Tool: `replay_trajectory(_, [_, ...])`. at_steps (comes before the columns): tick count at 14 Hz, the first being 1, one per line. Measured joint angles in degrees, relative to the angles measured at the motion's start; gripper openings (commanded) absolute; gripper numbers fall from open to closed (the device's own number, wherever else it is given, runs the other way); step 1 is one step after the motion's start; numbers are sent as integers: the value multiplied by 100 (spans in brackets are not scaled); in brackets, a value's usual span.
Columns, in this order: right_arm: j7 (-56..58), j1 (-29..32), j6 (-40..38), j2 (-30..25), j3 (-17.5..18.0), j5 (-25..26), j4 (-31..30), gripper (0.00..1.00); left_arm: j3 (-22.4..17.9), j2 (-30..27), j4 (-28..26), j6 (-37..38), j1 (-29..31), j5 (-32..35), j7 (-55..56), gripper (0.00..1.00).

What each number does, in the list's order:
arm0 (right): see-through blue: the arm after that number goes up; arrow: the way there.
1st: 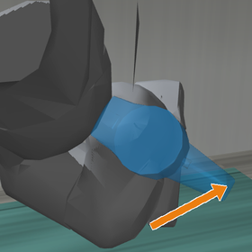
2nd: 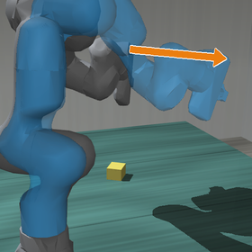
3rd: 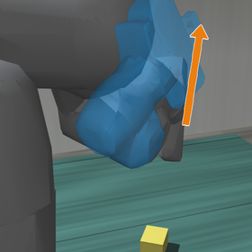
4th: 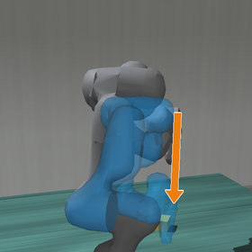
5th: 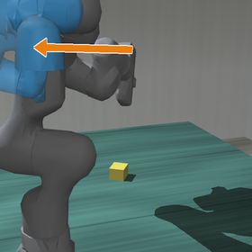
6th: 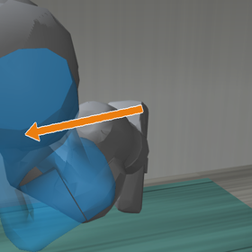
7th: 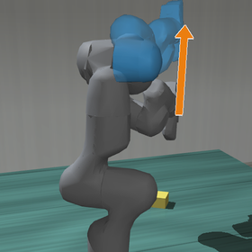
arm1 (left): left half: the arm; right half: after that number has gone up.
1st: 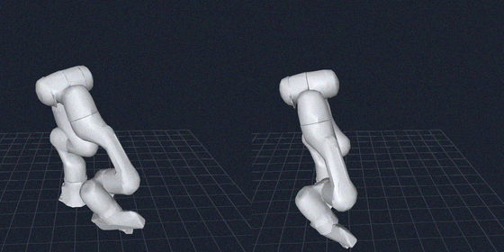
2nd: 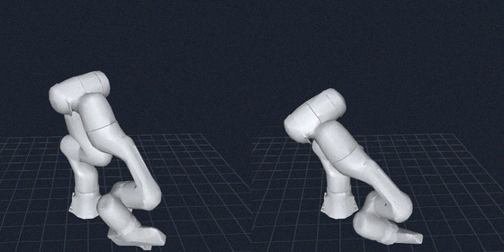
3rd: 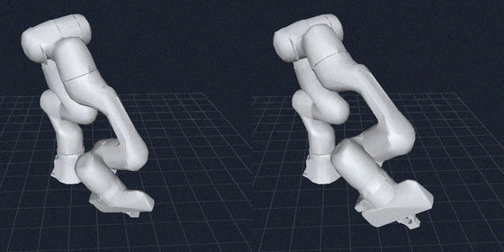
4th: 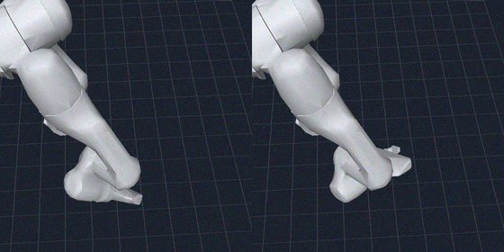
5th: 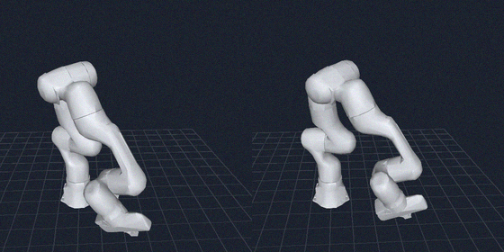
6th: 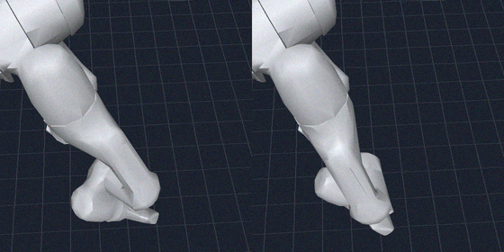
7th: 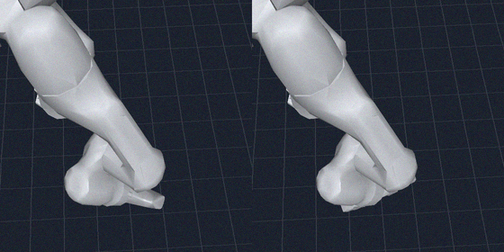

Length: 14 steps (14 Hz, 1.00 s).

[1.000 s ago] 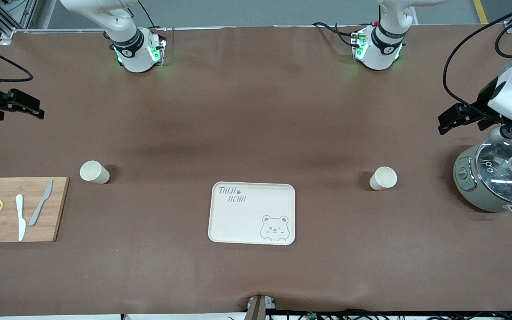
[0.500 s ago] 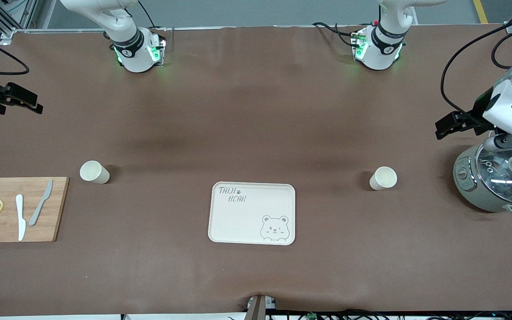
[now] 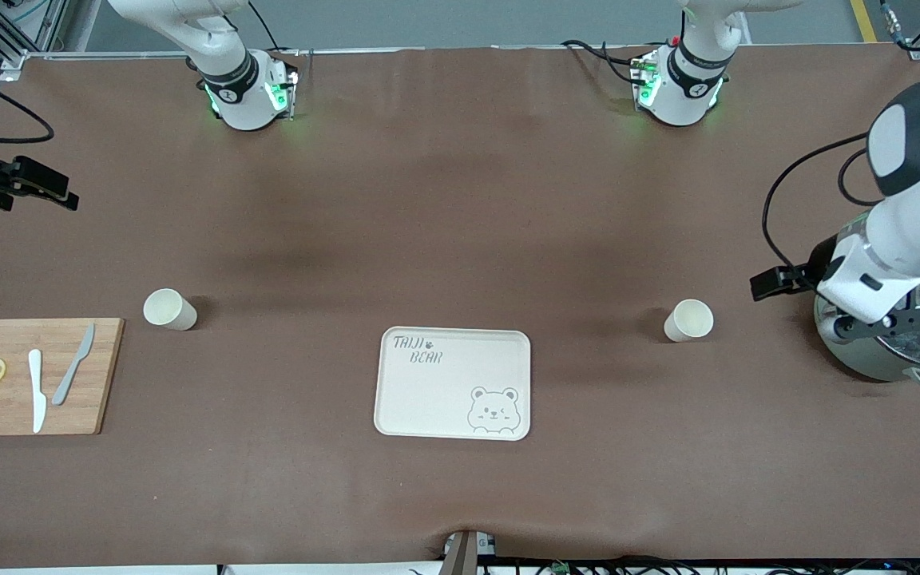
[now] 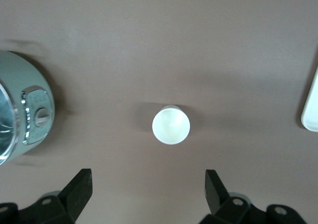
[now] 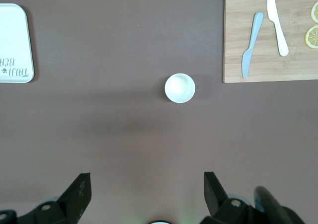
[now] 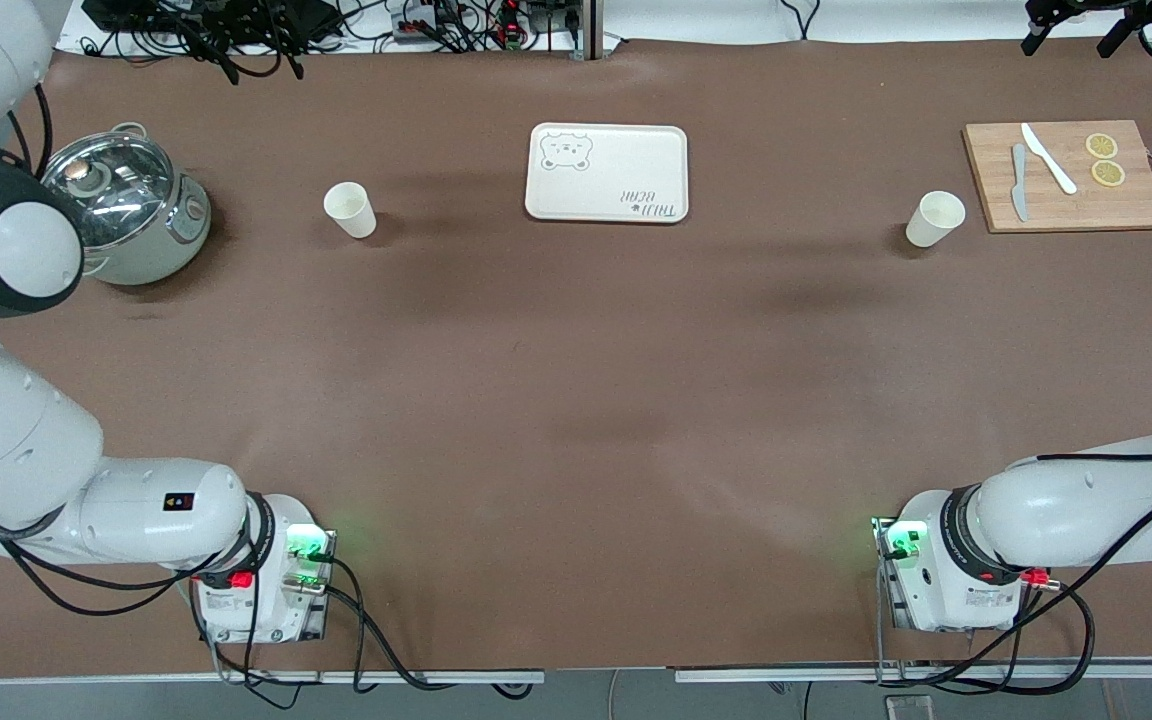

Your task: Place white IKEA cup upright on tray with both arms

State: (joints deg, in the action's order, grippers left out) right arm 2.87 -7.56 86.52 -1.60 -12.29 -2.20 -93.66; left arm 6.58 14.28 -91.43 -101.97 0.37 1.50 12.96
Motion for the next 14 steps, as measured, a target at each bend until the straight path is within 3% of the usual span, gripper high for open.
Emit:
replay_trajectory(9, [0,425,38,1128,-7,4,15,100,4,28,-1962,-2201,-2,0,318,100])
replay_trajectory(14, [19,621,23,1578,-7,-5,159,100,2,27,-3146,-3634,25,0,321,80])
